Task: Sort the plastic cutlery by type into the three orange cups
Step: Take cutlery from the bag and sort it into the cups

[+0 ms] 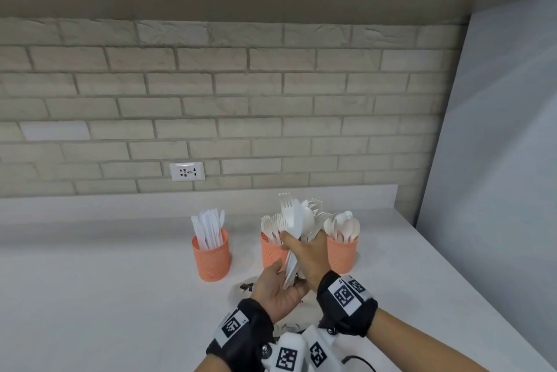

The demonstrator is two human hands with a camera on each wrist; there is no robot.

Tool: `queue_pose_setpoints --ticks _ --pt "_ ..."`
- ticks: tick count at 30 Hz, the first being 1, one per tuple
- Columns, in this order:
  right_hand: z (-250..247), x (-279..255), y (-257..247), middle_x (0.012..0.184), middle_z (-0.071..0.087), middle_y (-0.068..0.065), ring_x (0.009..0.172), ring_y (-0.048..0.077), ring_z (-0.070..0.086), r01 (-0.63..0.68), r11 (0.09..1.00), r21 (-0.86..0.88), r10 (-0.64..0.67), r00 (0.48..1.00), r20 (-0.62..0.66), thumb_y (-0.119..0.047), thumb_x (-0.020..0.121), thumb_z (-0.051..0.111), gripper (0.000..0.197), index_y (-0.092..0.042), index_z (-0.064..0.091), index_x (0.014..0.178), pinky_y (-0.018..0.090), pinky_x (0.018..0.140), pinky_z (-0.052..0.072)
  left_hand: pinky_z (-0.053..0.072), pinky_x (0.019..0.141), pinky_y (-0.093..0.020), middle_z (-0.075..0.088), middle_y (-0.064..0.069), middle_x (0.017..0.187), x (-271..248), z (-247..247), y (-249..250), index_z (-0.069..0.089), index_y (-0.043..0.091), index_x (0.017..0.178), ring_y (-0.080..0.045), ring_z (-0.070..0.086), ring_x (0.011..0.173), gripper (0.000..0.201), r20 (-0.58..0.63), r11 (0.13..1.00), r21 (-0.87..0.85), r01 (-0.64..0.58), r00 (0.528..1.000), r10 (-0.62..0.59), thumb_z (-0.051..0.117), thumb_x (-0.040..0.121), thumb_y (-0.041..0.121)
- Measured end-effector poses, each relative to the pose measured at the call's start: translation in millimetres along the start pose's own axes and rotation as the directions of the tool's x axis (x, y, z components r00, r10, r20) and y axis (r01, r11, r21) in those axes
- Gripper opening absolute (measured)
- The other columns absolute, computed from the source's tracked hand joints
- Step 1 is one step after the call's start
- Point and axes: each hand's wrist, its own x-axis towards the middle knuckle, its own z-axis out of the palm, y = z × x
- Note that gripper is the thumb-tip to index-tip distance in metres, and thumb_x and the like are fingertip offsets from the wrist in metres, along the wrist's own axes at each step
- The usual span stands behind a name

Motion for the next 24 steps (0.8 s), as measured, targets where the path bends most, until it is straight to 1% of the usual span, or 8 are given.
queue_pose_setpoints --ticks 4,8,11,14,16,19,22,24 --pt "1 -3 9 0.094 0.064 0.005 0.080 0.007 0.061 -0.057 0.996 0.063 0.060 0.997 -0.053 0.002 0.076 0.069 0.041 -0.004 0.050 0.111 0.011 0.058 0.046 0.057 0.048 -0.044 0.070 -0.025 0.084 -1 7 2 0.050 -0.005 0.120 -0.035 0.071 0.063 0.045 0.002 0.998 0.050 -0.023 1.000 0.023 0.023 0.103 0.026" --pt "1 3 17 0.091 0.068 0.017 0.078 0.023 0.066 -0.098 0.995 0.015 0.099 0.989 -0.106 0.002 0.073 0.068 0.037 0.005 0.057 0.108 0.024 0.064 0.054 0.058 0.054 -0.046 0.061 -0.022 0.097 4 1 4 0.041 -0.006 0.133 -0.032 0.062 0.085 0.041 -0.052 0.993 0.121 -0.018 0.998 0.024 0.029 0.099 0.012" --pt "2 5 24 0.090 0.068 0.018 0.082 0.028 0.068 -0.118 0.993 0.007 0.118 0.987 -0.109 -0.001 0.071 0.070 0.038 0.003 0.057 0.105 0.035 0.075 0.057 0.057 0.051 -0.045 0.059 -0.022 0.092 4 4 4 0.052 -0.007 0.114 -0.031 0.058 0.084 0.032 -0.069 0.979 0.205 -0.010 0.997 0.024 0.030 0.095 0.006" --pt "0 6 25 0.070 0.067 0.013 0.063 0.015 0.068 -0.093 0.995 -0.018 0.092 0.993 -0.068 -0.004 0.076 0.067 0.021 0.009 0.060 0.092 0.019 0.060 0.054 0.058 0.053 -0.038 0.064 -0.018 0.079 1 6 4 0.056 -0.003 0.095 -0.029 0.062 0.073 0.029 -0.076 0.945 0.327 -0.016 0.996 0.043 0.029 0.097 0.009" --pt "-2 7 22 0.061 0.062 0.006 0.051 0.010 0.061 -0.066 0.997 -0.038 0.064 0.996 -0.059 -0.004 0.083 0.062 0.009 0.004 0.059 0.082 0.010 0.048 0.046 0.057 0.064 -0.038 0.066 -0.015 0.074 0 3 4 0.058 0.002 0.097 -0.029 0.064 0.072 0.031 -0.078 0.901 0.434 -0.014 0.996 0.054 0.030 0.100 0.016" --pt "-8 12 26 0.077 0.063 0.000 0.069 0.010 0.061 -0.031 0.998 -0.054 0.029 0.999 -0.042 -0.004 0.086 0.059 0.009 -0.010 0.057 0.093 0.005 0.050 0.045 0.052 0.079 -0.038 0.057 -0.011 0.081 2 -4 8 0.056 0.005 0.099 -0.030 0.062 0.081 0.023 -0.095 0.798 0.603 0.001 0.993 0.070 0.035 0.098 0.012" --pt "-15 20 37 0.091 0.068 -0.002 0.085 0.013 0.065 -0.015 0.988 -0.154 0.010 0.999 -0.034 -0.007 0.085 0.061 0.021 -0.014 0.059 0.104 0.014 0.066 0.048 0.050 0.069 -0.029 0.057 -0.008 0.077 2 -7 15 0.058 0.004 0.093 -0.021 0.057 0.073 0.014 -0.083 0.656 0.752 -0.060 0.979 0.185 0.045 0.094 0.008" --pt "-20 21 45 0.093 0.068 0.000 0.080 0.012 0.063 0.003 0.971 -0.237 -0.014 0.999 -0.044 -0.008 0.084 0.062 0.024 -0.010 0.060 0.107 0.016 0.067 0.047 0.049 0.067 -0.024 0.059 -0.007 0.085 2 -5 21 0.060 0.004 0.100 -0.017 0.056 0.075 0.013 -0.006 0.556 0.812 -0.178 0.950 0.313 0.052 0.092 0.010"
